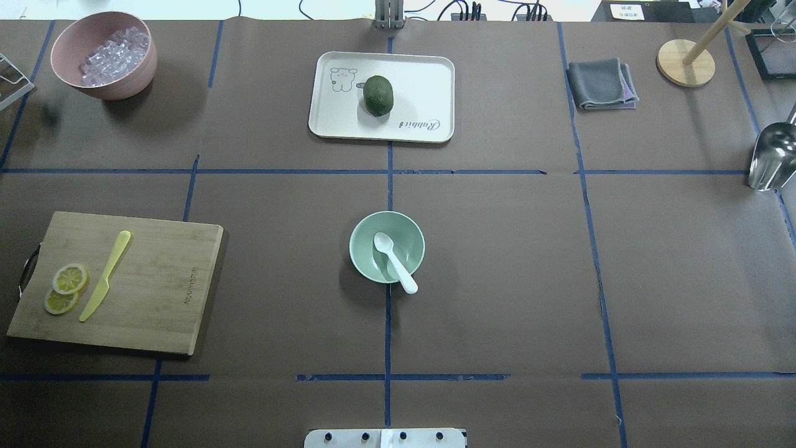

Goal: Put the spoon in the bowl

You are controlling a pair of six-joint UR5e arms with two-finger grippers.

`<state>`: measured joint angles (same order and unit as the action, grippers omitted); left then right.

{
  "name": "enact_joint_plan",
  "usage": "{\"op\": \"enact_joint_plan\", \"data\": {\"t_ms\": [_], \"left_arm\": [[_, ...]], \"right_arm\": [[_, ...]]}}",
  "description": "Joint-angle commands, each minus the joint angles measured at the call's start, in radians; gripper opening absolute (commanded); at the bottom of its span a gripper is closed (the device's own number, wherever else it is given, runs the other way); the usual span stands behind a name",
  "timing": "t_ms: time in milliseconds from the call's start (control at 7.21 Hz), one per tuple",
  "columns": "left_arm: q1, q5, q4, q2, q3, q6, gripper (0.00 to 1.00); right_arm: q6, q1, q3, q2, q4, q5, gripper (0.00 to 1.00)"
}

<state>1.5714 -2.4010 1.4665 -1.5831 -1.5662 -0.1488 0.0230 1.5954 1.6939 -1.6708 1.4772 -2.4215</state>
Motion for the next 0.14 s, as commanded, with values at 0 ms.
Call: {"op": "enact_joint_plan", "data": {"t_ms": [0], "left_arm": [[0.001, 0.0, 0.0, 0.0, 0.0, 0.0, 1.0]], "right_arm": [[0.0, 0.0, 0.003, 0.0, 0.0, 0.001, 1.0]]}}
